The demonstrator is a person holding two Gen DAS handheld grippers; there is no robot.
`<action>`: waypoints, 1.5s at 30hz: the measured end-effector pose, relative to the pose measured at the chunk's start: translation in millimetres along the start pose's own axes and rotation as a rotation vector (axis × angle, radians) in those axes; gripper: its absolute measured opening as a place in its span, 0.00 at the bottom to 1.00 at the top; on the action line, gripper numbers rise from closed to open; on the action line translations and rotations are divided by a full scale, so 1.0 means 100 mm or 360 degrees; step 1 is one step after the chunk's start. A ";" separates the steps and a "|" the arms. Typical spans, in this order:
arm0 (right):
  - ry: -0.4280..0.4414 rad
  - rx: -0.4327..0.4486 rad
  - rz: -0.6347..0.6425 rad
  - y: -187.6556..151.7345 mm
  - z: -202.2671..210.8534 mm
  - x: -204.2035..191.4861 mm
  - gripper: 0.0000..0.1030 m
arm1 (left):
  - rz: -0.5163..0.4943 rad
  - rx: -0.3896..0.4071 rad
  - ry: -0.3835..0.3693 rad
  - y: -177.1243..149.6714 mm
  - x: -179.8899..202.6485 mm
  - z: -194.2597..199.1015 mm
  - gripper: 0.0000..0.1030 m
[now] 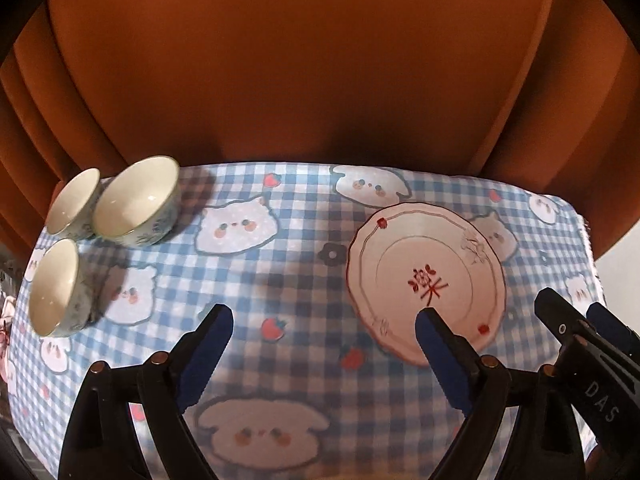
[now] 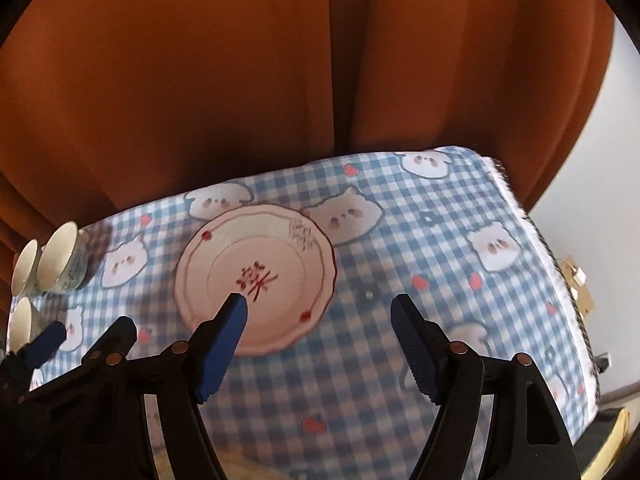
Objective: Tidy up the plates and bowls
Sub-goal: 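Move both tools toward the small red-patterned dish, then close both tools on the rim of the red-patterned plate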
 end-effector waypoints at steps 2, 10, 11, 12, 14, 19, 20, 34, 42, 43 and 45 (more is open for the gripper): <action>0.0031 -0.0008 -0.0006 0.06 -0.18 0.06 0.75 | -0.0005 0.0007 0.0019 0.06 0.07 -0.12 0.90; 0.0152 -0.0066 -0.0013 0.21 -0.77 0.15 0.75 | 0.0006 -0.0053 0.0072 0.15 0.26 -0.62 0.83; 0.0165 -0.0076 -0.0005 0.23 -0.85 0.15 0.75 | 0.0006 -0.0059 0.0091 0.15 0.27 -0.68 0.83; 0.0173 -0.0081 0.0000 0.24 -0.90 0.14 0.75 | 0.0014 -0.0065 0.0093 0.16 0.29 -0.74 0.83; 0.0186 -0.0088 0.0014 0.27 -1.02 0.13 0.74 | 0.0008 -0.0082 0.0094 0.16 0.32 -0.83 0.81; 0.0211 -0.0139 0.0050 0.29 -1.25 0.06 0.59 | -0.0037 -0.0121 0.0093 0.12 0.40 -1.04 0.71; 0.0217 -0.0155 0.0054 0.29 -1.30 0.04 0.55 | -0.0033 -0.0136 0.0074 0.11 0.40 -1.07 0.66; 0.0151 -0.0225 0.0164 0.14 -1.31 -0.06 0.44 | -0.0065 -0.0223 0.0030 -0.02 0.32 -1.18 0.52; 0.0178 -0.0294 0.0188 -0.16 -1.12 -0.15 0.44 | -0.0101 -0.0251 0.0052 -0.31 0.10 -1.00 0.53; 0.0178 -0.0294 0.0194 -0.19 -1.11 -0.16 0.44 | -0.0105 -0.0250 0.0047 -0.35 0.08 -0.99 0.53; 0.0172 -0.0282 0.0214 -0.23 -1.09 -0.18 0.44 | -0.0126 -0.0235 0.0050 -0.38 0.07 -0.97 0.53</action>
Point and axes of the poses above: each gripper's, at about its wrist camera, not at the fingertips, and z roughly against the way its jaws point, x to its right, y to its top, the point moved 5 cm from there along -z, roughly the way its jaws point, and after that the axes turned 4 degrees about z, right-handed, at the moved point
